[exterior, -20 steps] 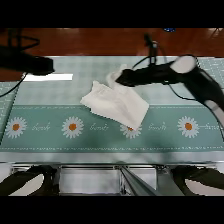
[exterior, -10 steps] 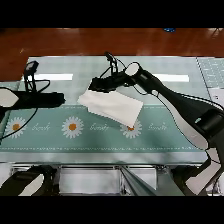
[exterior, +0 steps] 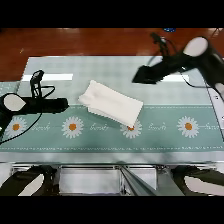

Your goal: Fold the shirts.

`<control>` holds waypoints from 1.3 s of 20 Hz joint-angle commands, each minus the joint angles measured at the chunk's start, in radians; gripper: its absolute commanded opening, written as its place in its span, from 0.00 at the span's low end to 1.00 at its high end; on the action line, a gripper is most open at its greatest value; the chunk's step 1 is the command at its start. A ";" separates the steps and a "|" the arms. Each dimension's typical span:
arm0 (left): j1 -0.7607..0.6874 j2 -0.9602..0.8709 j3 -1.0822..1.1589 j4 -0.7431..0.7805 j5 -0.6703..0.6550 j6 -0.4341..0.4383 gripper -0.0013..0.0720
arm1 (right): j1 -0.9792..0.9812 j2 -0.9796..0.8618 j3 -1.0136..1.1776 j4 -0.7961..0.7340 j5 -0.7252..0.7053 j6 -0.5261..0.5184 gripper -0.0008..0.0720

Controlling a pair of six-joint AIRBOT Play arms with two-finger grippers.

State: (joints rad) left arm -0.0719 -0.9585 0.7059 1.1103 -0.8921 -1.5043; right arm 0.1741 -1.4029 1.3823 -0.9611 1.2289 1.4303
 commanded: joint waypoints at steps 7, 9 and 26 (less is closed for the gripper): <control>0.001 -0.003 -0.002 -0.024 -0.008 0.000 0.05 | -0.079 0.375 -0.869 0.019 -0.529 0.281 0.57; 0.000 -0.003 -0.002 -0.038 -0.006 0.000 0.05 | -0.080 0.294 -0.862 0.175 -0.532 0.163 0.57; 0.001 -0.003 -0.002 -0.056 -0.005 0.000 0.05 | 0.120 -0.158 -0.147 0.393 -0.296 -0.114 0.04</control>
State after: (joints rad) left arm -0.0719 -0.9615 0.7040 1.0538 -0.8986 -1.5051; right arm 0.2859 -1.5551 1.0592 -0.5430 0.8848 1.3197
